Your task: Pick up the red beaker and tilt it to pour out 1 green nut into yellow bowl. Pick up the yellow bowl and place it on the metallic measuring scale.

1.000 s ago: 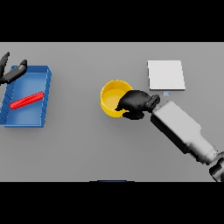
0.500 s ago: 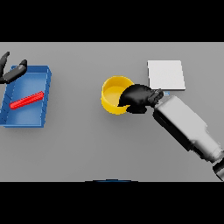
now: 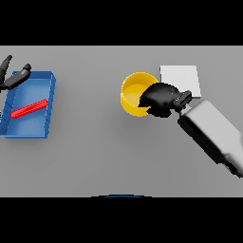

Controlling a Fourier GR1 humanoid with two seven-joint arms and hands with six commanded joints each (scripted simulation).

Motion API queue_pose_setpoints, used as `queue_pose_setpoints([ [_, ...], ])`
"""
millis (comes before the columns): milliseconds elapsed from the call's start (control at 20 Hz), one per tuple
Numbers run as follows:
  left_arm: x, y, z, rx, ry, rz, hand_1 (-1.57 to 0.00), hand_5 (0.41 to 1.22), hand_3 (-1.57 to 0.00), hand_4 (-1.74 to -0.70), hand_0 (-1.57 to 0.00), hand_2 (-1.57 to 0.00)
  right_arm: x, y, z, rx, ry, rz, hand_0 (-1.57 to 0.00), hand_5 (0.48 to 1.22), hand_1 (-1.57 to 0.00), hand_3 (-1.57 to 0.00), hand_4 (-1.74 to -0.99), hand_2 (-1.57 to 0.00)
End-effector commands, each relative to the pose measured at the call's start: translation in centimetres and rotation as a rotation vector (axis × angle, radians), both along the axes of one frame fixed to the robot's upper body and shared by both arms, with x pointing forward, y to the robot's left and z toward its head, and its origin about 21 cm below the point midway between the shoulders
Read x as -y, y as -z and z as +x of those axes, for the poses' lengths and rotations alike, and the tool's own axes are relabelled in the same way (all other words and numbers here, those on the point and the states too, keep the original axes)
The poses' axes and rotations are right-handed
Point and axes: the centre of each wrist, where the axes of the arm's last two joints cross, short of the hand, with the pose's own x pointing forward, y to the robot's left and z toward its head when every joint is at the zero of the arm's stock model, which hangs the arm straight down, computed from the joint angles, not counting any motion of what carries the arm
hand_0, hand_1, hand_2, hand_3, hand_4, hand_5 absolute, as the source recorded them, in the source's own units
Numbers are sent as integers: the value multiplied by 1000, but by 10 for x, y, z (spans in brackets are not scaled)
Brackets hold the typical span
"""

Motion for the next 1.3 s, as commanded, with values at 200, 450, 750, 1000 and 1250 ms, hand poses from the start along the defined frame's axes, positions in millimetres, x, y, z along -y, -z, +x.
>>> queue_pose_setpoints([
  [200, 0, -2, -2, -2, -16, -19, 1, 723, 1, -826, 1, 1, 20, -16, 21, 77, 113, 8, -1550, 1220, -1570, -1174, -1741, -1504],
  [450, 2, -8, -1, -21, -23, -30, 1, 739, 1, -844, 1, 1, 50, -23, 44, 151, 206, 21, -1564, 1221, -1571, -1153, -1741, -1542],
  [750, 7, -8, -7, -26, -38, -32, 1, 762, 1, -857, 1, 1, 81, -11, 65, 170, 327, 25, -1569, 1221, -1571, -1165, -1741, -1533],
  [1000, 7, -10, -5, -44, -51, -16, 1, 789, 1, -864, 1, 1, 100, 10, 73, 153, 391, 32, -1570, 1221, -1571, -1240, -1741, -1450],
  [1250, 7, -8, -5, -44, -51, -9, 1, 809, 1, -858, 1, 1, 105, 27, 77, 112, 433, 40, -1571, 1221, -1571, -1374, -1741, -1386],
])
